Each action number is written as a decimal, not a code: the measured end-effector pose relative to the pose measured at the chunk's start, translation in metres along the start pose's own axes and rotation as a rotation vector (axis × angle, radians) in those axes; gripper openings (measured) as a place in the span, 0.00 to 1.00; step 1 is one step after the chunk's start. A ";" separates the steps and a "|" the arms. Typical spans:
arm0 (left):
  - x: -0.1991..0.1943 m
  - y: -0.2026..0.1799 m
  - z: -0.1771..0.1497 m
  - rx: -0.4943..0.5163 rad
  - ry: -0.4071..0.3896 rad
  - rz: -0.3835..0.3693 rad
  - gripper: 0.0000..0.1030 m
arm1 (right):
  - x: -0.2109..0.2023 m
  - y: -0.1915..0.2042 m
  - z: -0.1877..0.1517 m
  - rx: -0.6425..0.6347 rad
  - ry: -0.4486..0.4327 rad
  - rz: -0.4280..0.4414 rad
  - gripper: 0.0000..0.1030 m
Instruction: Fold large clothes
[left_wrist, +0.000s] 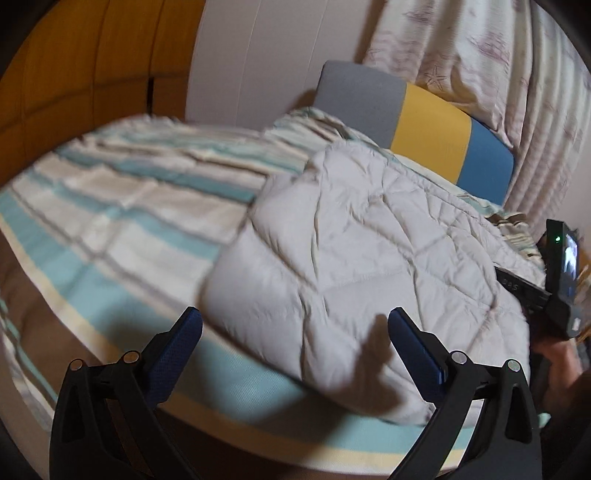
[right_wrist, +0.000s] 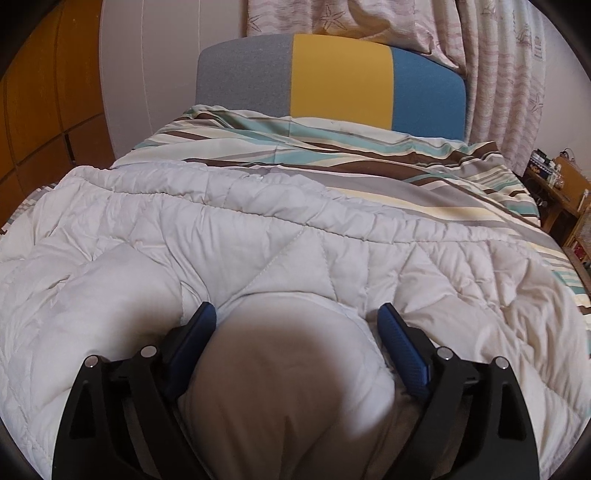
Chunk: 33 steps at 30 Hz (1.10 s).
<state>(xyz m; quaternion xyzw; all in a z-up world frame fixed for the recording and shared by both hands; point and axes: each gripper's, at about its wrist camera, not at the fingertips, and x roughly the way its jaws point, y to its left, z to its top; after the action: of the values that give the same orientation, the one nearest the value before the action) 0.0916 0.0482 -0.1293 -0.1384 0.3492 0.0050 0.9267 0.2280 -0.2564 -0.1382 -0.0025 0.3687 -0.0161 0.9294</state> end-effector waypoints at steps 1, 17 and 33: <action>0.000 0.001 -0.002 -0.015 0.017 -0.027 0.97 | -0.004 0.000 0.000 -0.003 -0.003 -0.007 0.88; 0.010 -0.007 -0.019 -0.113 0.121 -0.217 0.97 | -0.097 0.005 -0.031 0.064 -0.058 0.088 0.85; 0.010 0.015 -0.009 -0.272 0.059 -0.313 0.81 | -0.143 0.009 -0.079 0.117 -0.067 0.254 0.14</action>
<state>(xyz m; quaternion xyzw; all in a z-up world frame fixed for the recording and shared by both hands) 0.0920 0.0590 -0.1458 -0.3150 0.3466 -0.0962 0.8783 0.0698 -0.2422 -0.0975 0.0977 0.3332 0.0803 0.9343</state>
